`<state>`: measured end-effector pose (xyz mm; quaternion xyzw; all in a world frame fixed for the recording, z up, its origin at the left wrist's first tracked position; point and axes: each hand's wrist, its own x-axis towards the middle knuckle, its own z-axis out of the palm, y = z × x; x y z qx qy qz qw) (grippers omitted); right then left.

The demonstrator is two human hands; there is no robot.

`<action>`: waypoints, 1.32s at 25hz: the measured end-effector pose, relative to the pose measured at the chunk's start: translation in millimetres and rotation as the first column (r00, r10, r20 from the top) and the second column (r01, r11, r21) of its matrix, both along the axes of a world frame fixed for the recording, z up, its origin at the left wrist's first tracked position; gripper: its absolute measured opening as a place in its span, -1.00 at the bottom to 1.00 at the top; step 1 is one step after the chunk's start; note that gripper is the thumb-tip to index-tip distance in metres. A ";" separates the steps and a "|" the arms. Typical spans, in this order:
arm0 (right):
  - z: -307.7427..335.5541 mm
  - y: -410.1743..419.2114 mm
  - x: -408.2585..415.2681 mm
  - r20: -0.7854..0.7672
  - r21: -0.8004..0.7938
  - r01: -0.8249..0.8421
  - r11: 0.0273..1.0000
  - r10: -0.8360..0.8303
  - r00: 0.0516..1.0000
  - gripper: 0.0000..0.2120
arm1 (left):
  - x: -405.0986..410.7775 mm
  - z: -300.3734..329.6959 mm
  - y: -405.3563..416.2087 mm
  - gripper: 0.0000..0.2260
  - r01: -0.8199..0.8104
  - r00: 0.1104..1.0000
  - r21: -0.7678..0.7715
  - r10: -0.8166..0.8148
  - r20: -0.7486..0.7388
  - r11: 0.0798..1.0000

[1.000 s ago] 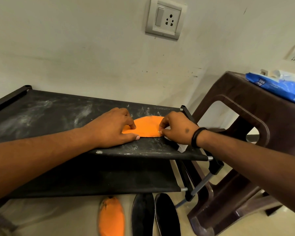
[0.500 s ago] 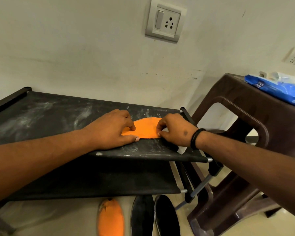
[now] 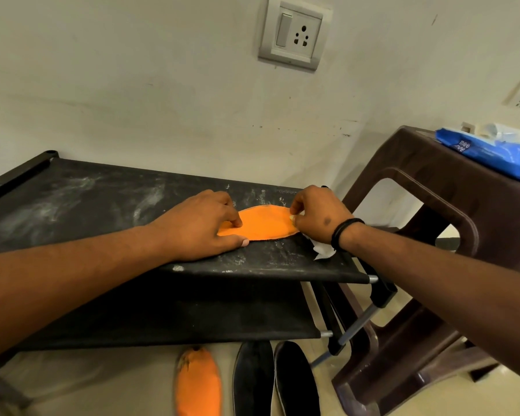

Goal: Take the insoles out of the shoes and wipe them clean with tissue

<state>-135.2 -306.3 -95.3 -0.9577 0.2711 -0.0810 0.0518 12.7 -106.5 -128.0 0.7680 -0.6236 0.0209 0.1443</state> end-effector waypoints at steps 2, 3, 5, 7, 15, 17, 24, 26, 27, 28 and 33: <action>-1.0 1.6 5.1 0.033 0.050 -0.012 0.999 0.011 0.999 -0.79 | -0.7 0.6 0.2 -0.55 -0.003 1.000 0.008 0.003 0.000 1.000; -1.8 5.0 8.5 0.053 0.068 -0.027 0.997 0.023 0.998 -0.79 | -0.5 0.8 0.4 -0.56 -0.003 1.000 0.008 0.003 0.002 1.000; -5.2 15.4 15.8 0.092 0.118 -0.068 0.991 0.057 0.994 -0.82 | -0.4 1.3 0.9 -0.56 -0.006 1.000 0.006 0.006 0.002 1.000; -7.7 25.6 19.3 0.087 0.148 -0.142 0.979 0.131 0.988 -0.84 | -1.3 1.2 1.3 -0.57 -0.008 1.000 0.010 0.008 -0.002 1.000; -6.1 -19.4 18.9 -0.021 -0.042 0.024 0.999 -0.025 0.999 -0.79 | 0.1 -1.6 1.5 -0.57 -0.015 1.000 0.017 0.015 -0.002 1.000; -7.7 -19.4 21.4 -0.006 0.014 0.013 1.000 -0.013 1.000 -0.77 | -0.6 -1.3 0.9 -0.58 -0.017 1.000 0.021 0.017 -0.002 1.000; -5.4 5.3 43.3 -0.032 0.010 -0.215 0.977 0.215 0.976 -0.80 | 1.2 -1.4 -1.2 -0.57 -0.028 0.999 0.033 0.028 -0.021 0.999; 0.8 -1.4 41.9 -0.100 -0.021 -0.240 0.970 0.237 0.966 -0.80 | 3.2 -1.6 -0.6 -0.46 -0.035 0.999 0.041 0.036 -0.030 0.999; 3.9 -7.4 38.0 -0.122 -0.027 -0.225 0.974 0.221 0.968 -0.80 | 3.7 -1.4 -0.1 -0.37 -0.037 0.999 0.040 0.039 -0.033 0.998; 6.4 -14.1 32.3 -0.136 -0.027 -0.199 0.980 0.194 0.971 -0.81 | 4.0 -1.4 0.5 -0.30 -0.039 0.999 0.038 0.041 -0.035 0.998; 11.6 -29.1 -2.1 -0.159 0.056 -0.121 0.991 0.128 0.979 -0.87 | 0.0 0.6 1.3 -0.44 -0.051 0.999 0.048 0.052 -0.013 0.998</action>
